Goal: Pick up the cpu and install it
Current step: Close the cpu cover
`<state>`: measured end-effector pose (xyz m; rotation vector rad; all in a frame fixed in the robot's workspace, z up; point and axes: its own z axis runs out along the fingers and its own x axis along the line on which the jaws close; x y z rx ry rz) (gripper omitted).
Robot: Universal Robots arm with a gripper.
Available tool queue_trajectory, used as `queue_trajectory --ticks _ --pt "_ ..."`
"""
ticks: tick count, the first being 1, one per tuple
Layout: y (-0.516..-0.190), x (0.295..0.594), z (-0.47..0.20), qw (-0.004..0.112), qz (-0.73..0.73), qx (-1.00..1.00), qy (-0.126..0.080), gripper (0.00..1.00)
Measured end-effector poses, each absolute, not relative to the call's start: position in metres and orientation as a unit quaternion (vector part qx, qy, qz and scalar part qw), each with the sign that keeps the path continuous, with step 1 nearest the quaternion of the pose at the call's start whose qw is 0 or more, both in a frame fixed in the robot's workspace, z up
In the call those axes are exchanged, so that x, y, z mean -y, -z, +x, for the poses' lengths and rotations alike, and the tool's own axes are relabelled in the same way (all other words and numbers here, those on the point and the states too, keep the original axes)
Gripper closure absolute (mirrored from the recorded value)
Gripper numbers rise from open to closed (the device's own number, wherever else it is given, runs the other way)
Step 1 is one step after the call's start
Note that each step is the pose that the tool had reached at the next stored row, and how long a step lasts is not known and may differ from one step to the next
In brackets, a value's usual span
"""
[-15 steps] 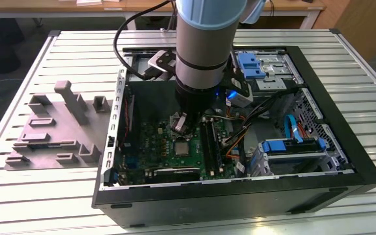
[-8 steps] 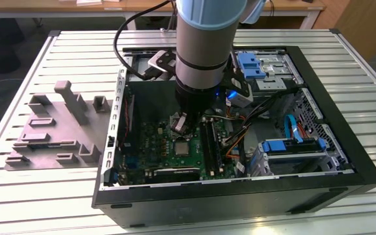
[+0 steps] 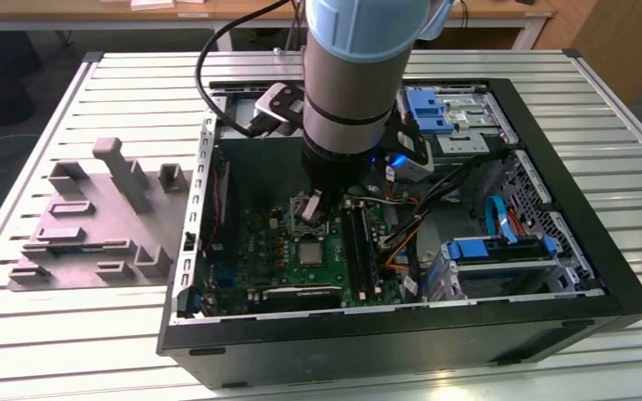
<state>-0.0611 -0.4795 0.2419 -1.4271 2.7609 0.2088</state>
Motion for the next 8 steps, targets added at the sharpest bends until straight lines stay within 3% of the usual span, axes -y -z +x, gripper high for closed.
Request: queue_trajectory --ticks 8 --pt "-0.2391 0.4792 -0.0523 0.014 -0.484 -0.872 -0.074 0.89"
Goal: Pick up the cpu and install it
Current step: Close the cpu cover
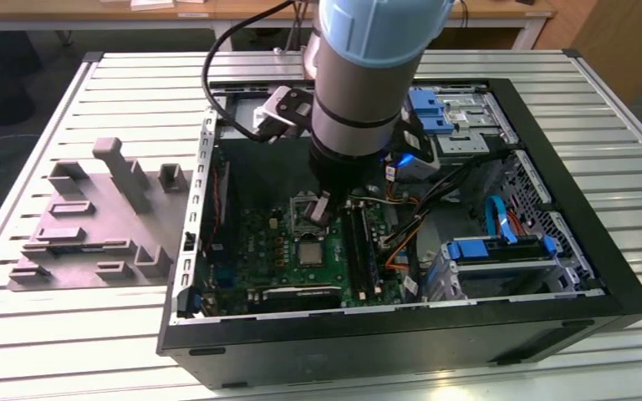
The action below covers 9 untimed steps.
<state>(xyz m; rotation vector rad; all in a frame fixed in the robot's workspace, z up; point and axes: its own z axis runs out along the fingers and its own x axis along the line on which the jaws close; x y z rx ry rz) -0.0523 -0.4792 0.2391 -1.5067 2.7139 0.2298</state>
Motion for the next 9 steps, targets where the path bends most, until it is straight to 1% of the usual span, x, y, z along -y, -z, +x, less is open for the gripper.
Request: queue_trajectory --ticks 5,9 --pt "-0.237 0.471 -0.046 0.015 -0.484 -0.872 -0.074 0.89" --pt "-0.234 0.463 -0.044 0.017 -0.484 -0.871 -0.079 0.89"
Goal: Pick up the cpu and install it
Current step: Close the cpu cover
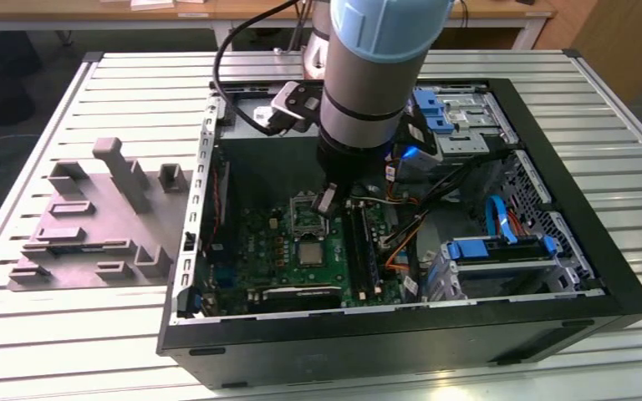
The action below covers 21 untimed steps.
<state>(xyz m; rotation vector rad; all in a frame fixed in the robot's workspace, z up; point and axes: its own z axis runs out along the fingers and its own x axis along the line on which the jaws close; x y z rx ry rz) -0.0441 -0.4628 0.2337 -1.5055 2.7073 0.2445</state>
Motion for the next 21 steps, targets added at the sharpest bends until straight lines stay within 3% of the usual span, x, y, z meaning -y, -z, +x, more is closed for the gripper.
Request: queue_trajectory --ticks 21 --pt "-0.22 0.446 -0.041 0.021 -0.458 -0.885 -0.081 0.89"
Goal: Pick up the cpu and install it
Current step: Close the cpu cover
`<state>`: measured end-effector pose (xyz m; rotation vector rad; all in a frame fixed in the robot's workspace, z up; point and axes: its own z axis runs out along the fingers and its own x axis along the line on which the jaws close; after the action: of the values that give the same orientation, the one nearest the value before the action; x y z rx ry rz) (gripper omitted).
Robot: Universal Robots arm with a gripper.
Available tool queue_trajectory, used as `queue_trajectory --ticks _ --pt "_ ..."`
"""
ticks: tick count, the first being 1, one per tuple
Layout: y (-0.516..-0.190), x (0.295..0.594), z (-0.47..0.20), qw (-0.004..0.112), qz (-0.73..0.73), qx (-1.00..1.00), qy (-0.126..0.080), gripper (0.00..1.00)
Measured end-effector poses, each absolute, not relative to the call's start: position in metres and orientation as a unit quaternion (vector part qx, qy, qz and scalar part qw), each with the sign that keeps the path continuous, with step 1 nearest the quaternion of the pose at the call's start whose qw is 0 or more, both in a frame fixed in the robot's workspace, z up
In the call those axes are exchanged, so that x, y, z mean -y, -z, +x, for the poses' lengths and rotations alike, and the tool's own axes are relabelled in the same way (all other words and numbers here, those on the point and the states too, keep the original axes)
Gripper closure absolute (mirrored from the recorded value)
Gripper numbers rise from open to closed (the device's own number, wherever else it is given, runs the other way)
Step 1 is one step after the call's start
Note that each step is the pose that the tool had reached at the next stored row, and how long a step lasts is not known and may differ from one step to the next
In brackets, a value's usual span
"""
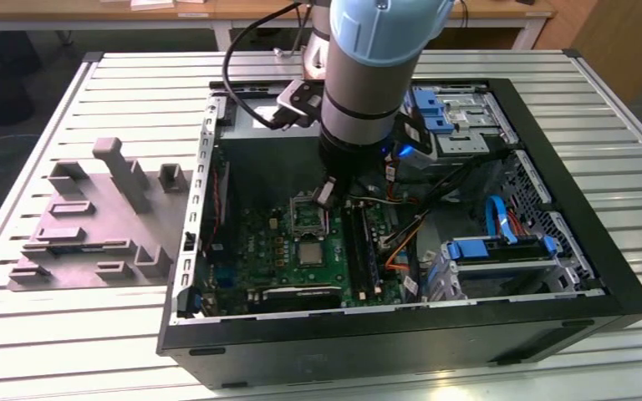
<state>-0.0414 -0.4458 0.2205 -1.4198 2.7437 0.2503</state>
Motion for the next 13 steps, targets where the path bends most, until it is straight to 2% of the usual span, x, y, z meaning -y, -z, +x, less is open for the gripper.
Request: queue_trajectory --ticks 13 --pt "-0.208 0.431 -0.04 0.025 -0.458 -0.885 -0.088 0.89"
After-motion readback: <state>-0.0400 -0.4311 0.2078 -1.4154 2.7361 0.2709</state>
